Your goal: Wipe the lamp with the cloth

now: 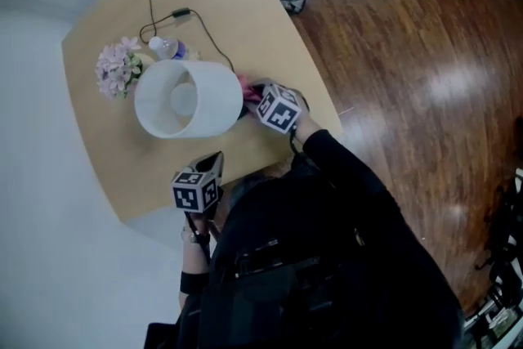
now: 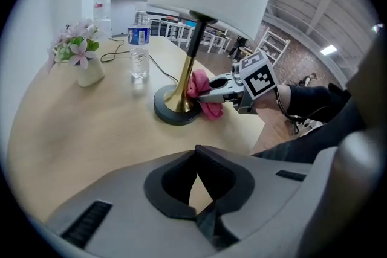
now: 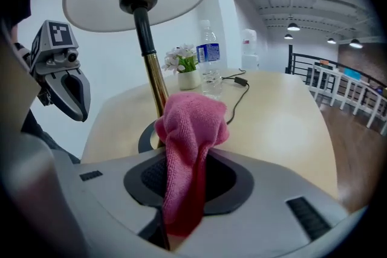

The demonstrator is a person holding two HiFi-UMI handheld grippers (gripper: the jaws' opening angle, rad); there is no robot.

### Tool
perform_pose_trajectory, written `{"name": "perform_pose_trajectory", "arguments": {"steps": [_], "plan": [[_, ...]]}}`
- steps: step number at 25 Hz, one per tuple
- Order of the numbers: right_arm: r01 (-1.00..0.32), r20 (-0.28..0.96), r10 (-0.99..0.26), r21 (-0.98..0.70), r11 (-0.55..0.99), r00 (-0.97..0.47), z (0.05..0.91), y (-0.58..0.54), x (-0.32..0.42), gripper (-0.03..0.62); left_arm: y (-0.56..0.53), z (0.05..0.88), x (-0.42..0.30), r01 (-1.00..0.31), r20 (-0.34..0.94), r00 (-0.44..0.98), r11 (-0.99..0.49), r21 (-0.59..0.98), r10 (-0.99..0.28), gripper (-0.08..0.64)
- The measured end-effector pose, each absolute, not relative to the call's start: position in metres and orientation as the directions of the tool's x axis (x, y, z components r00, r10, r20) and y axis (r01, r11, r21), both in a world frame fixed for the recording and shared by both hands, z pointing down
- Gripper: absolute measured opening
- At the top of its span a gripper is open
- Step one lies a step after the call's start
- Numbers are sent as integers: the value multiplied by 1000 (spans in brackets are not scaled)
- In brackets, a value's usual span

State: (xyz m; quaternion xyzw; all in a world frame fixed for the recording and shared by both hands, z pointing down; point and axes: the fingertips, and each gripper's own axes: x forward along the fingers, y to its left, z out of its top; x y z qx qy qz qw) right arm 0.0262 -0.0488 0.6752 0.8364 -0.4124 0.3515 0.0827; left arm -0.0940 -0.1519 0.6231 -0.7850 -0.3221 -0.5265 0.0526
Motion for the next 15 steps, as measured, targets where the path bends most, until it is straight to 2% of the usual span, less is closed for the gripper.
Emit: {"name": "perform_pose_trajectory", "arguments": {"steps": [8,15], "plan": [[-889,618,-747,-164,-427,245,670,-55,45,118,-137,627,-104,464,890,265,-858,221,372,2],[-958,597,-798,-173,-231,84,662,-66,64,118,-130,625,-113,383,913,260,-902,200,313,2]]}}
